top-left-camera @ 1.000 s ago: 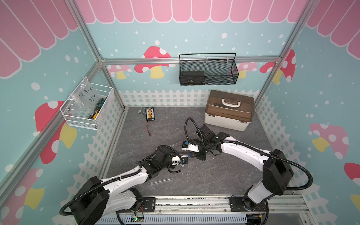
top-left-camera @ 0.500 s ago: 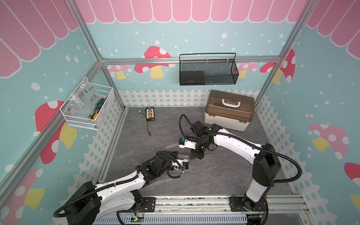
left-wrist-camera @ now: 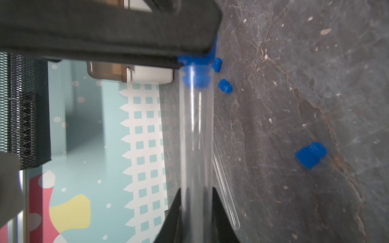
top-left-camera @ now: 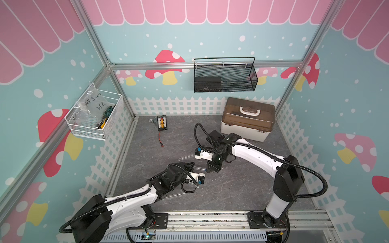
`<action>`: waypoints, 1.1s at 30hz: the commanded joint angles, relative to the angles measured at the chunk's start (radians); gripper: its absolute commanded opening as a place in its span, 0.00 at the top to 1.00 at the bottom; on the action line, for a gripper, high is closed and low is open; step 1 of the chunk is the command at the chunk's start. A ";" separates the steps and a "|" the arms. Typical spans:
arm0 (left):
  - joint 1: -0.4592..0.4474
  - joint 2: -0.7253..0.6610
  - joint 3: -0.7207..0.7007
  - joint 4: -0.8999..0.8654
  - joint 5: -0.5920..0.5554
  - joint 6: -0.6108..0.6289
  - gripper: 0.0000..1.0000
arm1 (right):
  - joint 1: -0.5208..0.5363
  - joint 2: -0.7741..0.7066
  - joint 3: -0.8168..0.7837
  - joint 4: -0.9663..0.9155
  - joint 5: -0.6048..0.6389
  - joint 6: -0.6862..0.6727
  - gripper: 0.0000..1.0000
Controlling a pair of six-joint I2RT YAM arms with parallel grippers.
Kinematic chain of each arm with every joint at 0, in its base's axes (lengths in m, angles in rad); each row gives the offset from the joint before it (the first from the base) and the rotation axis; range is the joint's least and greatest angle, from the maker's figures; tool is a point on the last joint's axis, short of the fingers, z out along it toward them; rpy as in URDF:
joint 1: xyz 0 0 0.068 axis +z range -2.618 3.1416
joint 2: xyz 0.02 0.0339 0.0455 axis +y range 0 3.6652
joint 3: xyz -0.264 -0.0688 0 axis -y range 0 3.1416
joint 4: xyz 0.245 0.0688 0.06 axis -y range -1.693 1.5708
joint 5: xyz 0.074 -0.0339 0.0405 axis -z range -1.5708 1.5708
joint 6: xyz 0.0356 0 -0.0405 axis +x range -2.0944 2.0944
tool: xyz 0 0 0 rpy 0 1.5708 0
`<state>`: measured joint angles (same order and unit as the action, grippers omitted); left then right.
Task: Insert stoppers into test tubes
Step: Insert the stopper into the test tube.
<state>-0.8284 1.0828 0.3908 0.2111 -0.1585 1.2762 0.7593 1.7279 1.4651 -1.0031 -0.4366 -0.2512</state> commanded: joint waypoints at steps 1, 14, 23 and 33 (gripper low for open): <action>-0.064 0.009 0.007 0.021 0.402 -0.029 1.00 | 0.001 -0.053 0.013 0.449 -0.024 0.021 0.95; -0.063 0.051 0.059 -0.020 0.531 -0.142 1.00 | 0.056 -0.014 0.057 0.519 0.060 -0.063 0.95; -0.050 0.042 0.056 0.059 0.611 -0.263 1.00 | 0.072 -0.017 0.038 0.557 0.093 -0.074 0.95; -0.031 0.022 0.039 0.178 0.685 -0.360 1.00 | 0.081 -0.012 -0.001 0.595 0.081 -0.106 0.96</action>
<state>-0.7818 1.1336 0.3969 0.1482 0.0772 0.9142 0.8204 1.6951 1.4315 -0.9890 -0.3092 -0.3260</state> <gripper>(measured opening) 0.173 0.077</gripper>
